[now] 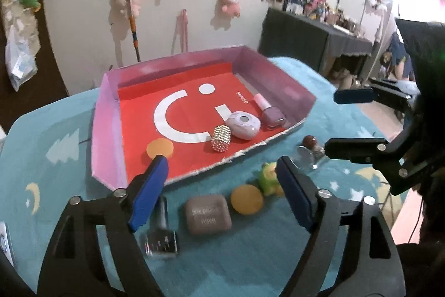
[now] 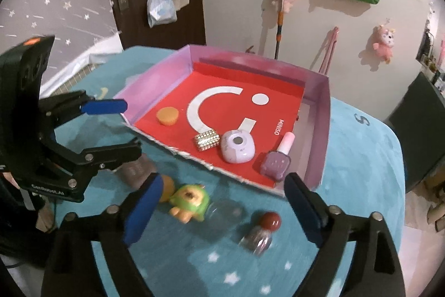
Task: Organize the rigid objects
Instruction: 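Withdraw both tools from the box back toward the table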
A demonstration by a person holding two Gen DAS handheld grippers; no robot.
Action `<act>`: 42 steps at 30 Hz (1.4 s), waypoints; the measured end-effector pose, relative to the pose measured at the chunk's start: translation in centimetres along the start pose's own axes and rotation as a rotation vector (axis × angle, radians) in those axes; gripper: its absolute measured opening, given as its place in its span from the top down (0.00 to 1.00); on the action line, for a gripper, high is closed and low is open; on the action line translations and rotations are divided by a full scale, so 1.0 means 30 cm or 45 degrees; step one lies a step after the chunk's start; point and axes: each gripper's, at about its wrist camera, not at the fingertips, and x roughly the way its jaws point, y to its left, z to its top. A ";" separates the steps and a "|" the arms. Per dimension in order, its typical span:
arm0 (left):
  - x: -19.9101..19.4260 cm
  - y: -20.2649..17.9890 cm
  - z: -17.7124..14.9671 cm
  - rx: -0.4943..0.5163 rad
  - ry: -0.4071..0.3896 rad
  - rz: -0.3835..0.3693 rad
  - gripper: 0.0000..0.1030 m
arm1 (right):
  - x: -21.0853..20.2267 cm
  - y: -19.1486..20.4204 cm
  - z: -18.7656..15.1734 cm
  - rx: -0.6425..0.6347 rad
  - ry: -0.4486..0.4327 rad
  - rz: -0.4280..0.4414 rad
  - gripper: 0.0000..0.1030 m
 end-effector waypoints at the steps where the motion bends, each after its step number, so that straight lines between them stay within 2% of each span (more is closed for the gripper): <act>1: -0.026 -0.009 -0.013 -0.009 -0.030 0.015 0.17 | -0.024 0.010 -0.012 0.006 -0.021 -0.009 0.09; 4: -0.097 -0.028 -0.053 -0.040 -0.104 0.039 0.15 | -0.092 0.040 -0.052 0.042 -0.087 -0.030 0.01; 8: -0.174 -0.053 -0.113 -0.093 -0.171 0.051 0.10 | -0.189 0.090 -0.122 0.101 -0.192 -0.053 0.00; 11: -0.218 -0.079 -0.157 -0.100 -0.213 0.101 0.09 | -0.244 0.129 -0.172 0.129 -0.259 -0.068 0.00; 17: -0.248 -0.098 -0.254 -0.165 -0.244 0.113 0.07 | -0.282 0.184 -0.261 0.152 -0.325 -0.118 0.00; 26: -0.154 -0.083 -0.355 -0.224 -0.186 0.207 0.07 | -0.174 0.169 -0.402 0.291 -0.303 -0.165 0.00; 31: -0.088 -0.080 -0.381 -0.230 -0.136 0.250 0.07 | -0.108 0.149 -0.442 0.329 -0.293 -0.245 0.00; 35: -0.051 -0.075 -0.396 -0.253 -0.111 0.244 0.07 | -0.072 0.119 -0.467 0.400 -0.290 -0.234 0.00; 38: -0.026 -0.074 -0.401 -0.261 -0.092 0.250 0.07 | -0.049 0.115 -0.476 0.388 -0.273 -0.276 0.00; 42: -0.003 -0.078 -0.403 -0.264 -0.075 0.262 0.07 | -0.023 0.106 -0.486 0.403 -0.256 -0.272 0.00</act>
